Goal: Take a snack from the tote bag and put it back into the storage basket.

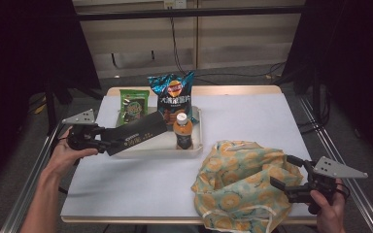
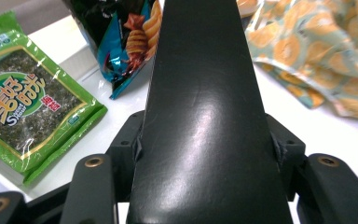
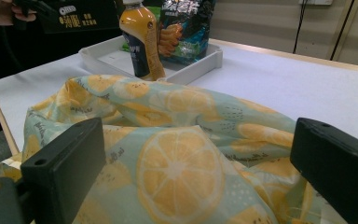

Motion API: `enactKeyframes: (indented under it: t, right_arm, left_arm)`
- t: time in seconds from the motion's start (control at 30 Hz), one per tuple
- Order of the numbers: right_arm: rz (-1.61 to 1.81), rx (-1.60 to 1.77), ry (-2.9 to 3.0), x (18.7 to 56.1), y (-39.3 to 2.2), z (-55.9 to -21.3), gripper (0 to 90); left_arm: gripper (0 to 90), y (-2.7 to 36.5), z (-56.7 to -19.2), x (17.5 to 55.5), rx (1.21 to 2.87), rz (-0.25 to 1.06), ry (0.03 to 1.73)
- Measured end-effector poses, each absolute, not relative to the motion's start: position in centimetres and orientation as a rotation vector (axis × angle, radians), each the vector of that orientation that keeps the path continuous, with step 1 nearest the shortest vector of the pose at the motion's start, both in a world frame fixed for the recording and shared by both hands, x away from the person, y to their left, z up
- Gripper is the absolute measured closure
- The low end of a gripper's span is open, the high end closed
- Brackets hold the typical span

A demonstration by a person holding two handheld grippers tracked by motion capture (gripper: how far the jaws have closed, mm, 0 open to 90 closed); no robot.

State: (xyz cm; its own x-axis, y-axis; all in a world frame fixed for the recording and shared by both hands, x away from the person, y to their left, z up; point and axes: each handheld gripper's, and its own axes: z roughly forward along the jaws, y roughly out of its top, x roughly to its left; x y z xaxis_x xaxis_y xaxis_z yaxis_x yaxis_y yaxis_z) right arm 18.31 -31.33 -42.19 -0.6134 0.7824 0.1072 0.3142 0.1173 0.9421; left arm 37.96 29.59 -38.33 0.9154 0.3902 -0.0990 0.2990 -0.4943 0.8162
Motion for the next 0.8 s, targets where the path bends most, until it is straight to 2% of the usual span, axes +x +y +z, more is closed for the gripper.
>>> enactKeyframes:
  t: [0.3, 0.8]
  right_arm:
    - [1.508, 1.069, 1.984, 18.3, -31.5, -42.2, 2.9]
    - [1.510, 1.064, 1.998, 18.4, -31.5, -42.3, 2.9]
  left_arm:
    - [43.1, 28.3, -40.7, 39.8, 2.144, 0.090, 0.539]
    - [42.8, 26.7, -42.6, 41.4, 2.234, 0.076, 0.559]
